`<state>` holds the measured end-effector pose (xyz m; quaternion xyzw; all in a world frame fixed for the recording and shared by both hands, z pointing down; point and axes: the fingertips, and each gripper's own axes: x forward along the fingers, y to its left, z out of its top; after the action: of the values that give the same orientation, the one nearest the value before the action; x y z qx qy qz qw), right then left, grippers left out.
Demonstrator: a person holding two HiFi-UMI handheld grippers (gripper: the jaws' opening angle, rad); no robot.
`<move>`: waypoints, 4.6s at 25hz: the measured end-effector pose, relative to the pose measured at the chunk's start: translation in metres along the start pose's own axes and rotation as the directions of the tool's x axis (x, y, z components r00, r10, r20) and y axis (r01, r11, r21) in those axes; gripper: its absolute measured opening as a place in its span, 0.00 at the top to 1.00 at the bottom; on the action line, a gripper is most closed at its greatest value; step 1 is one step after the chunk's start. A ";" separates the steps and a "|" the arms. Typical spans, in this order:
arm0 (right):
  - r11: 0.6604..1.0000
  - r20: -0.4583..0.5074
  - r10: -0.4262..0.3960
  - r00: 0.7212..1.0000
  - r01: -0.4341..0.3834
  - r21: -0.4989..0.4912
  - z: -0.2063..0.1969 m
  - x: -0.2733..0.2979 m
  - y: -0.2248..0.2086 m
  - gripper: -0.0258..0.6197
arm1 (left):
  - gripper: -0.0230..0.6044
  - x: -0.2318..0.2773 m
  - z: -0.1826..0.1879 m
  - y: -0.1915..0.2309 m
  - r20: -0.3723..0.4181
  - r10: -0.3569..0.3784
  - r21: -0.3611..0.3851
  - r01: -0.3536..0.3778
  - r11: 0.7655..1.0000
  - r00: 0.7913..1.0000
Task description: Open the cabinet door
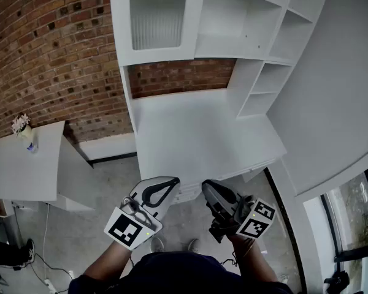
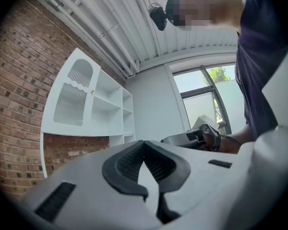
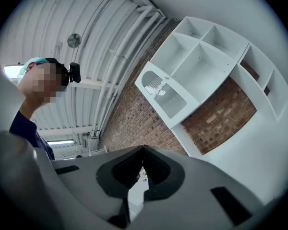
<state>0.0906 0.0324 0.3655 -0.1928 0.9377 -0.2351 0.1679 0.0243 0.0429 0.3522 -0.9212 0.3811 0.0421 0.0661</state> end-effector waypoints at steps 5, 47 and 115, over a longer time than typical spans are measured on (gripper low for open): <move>1.000 -0.005 0.010 1.000 -0.010 0.000 0.009 -0.019 -0.004 0.92 | 0.95 0.015 0.000 -0.017 -0.001 0.009 0.004 -0.009 1.000 1.000; 0.999 -0.047 -0.021 0.999 0.020 -0.036 0.024 0.104 -0.099 0.92 | 0.95 0.052 -0.028 0.131 0.017 0.024 -0.018 -0.024 1.000 1.000; 0.830 0.181 -0.102 0.978 0.183 -0.527 0.227 0.236 -0.218 0.78 | 0.95 0.107 -0.064 0.213 -0.091 0.095 0.008 -0.095 0.995 0.991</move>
<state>0.0389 -0.3347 0.2333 -0.3184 0.9341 0.0415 0.1563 -0.0489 -0.1911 0.3824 -0.9029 0.4272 0.0026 0.0481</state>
